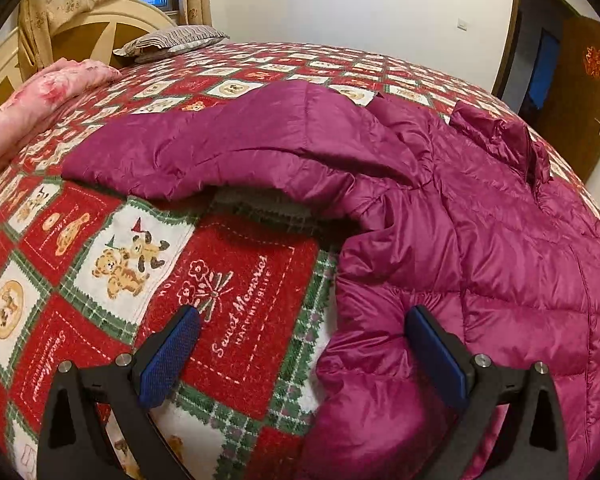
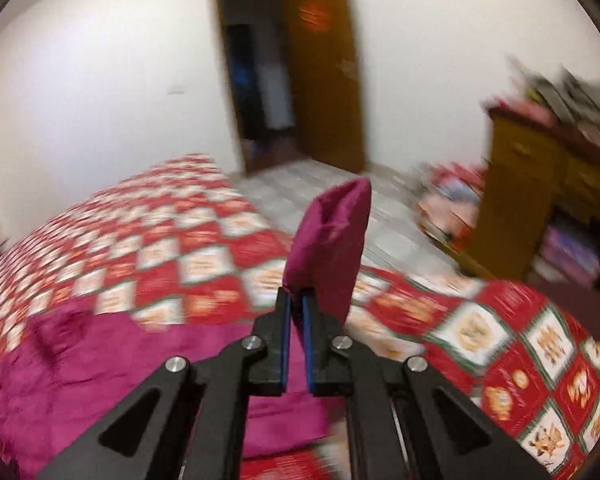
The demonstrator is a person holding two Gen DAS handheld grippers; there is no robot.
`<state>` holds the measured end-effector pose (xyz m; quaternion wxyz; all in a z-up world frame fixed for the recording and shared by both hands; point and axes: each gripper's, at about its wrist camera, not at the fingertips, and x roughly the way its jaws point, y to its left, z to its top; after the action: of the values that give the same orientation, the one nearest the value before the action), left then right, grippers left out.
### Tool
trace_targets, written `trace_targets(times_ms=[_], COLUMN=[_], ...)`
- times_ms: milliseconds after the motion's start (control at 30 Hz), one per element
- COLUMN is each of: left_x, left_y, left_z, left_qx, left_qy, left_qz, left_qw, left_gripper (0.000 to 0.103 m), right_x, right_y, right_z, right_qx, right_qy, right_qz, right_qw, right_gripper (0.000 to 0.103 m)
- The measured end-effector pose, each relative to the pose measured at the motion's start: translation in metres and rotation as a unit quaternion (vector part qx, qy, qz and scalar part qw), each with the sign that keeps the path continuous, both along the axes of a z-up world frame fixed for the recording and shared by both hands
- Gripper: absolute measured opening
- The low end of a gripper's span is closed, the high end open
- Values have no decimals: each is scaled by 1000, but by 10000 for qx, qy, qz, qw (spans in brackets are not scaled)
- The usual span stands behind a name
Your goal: Fold large clothes
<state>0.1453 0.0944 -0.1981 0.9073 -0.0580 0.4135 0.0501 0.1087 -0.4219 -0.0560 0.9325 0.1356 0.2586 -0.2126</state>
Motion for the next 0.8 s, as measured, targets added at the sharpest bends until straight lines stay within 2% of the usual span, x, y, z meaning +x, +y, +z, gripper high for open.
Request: trace_targets(times_ms=[133, 367, 533, 800], left_x=[-2, -5, -5, -6], left_y=[-2, 3, 4, 5], left_z=[-1, -1, -1, -1], left_qx=[-7, -141, -160, -170], left_qy=[-55, -143, -164, -196], left_qz=[-9, -33, -37, -44], left_qw=[10000, 9998, 9997, 9997], left_gripper=[102, 102, 102, 102], right_x=[16, 35, 54, 75], right_y=[82, 205, 261, 319], right_z=[19, 6, -23, -82], right_qx=[-235, -388, -26, 261], right_qy=[-136, -26, 130, 548], right_qz=[950, 2232, 2901, 3426], right_qw=[9951, 9740, 9569, 9375], right_gripper=[8, 8, 8, 10])
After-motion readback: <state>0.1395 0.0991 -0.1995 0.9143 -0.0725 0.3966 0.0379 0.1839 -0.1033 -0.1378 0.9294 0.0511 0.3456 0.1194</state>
